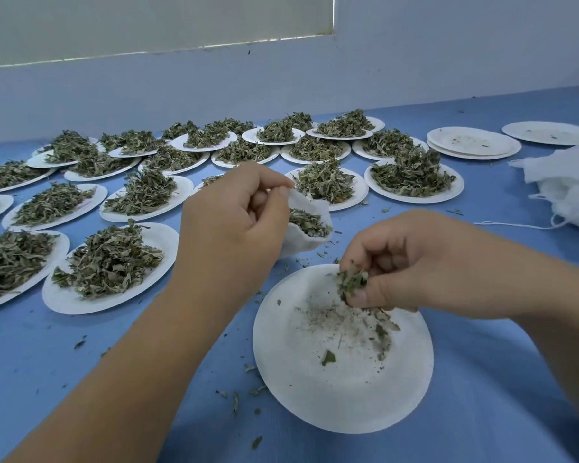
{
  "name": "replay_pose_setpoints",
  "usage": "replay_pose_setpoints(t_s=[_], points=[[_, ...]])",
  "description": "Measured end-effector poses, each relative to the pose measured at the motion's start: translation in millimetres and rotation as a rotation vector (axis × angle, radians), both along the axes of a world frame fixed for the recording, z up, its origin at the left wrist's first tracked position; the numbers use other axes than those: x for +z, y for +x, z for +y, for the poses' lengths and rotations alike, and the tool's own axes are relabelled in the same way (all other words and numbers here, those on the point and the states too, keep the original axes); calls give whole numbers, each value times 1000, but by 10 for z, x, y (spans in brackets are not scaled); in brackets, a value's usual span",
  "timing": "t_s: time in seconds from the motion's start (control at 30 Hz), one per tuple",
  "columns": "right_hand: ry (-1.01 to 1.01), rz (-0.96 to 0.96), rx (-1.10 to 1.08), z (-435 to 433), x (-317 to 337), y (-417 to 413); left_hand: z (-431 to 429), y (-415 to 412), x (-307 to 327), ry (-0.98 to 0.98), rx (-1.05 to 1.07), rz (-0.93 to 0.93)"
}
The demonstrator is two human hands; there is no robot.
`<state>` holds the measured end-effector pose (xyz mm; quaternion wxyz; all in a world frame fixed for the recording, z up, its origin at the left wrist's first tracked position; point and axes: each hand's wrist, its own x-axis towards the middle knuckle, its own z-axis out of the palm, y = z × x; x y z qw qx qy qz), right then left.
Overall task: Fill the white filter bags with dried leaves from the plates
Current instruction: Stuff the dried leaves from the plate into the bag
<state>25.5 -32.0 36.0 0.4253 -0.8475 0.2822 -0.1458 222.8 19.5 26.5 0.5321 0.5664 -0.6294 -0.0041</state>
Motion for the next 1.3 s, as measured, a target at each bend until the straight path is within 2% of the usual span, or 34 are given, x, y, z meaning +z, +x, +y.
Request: replay_pose_setpoints(t_s=[0.13,0.33,0.47,0.67,0.9,1.13,1.3], points=[[96,-97,-40,-54,92,-2,-7,2,-3,5,-29,-30],[-64,-47,-173,-98,305,105,-19,-16,-13,15,-69,-31],[-226,69,-277,-86,433,235,-24,-12,-14,21,-69,-55],[-406,313,-331,-20,536,438,-29,-25,-9,45,-80,11],[-614,393,-352,55,557,576,-23,-60,-14,81,-98,64],[-457,155,-275,66,471,474,-15,-68,-3,99,-101,99],[-428,23,-265,89,389,445,-4,-79,13,121,-102,159]])
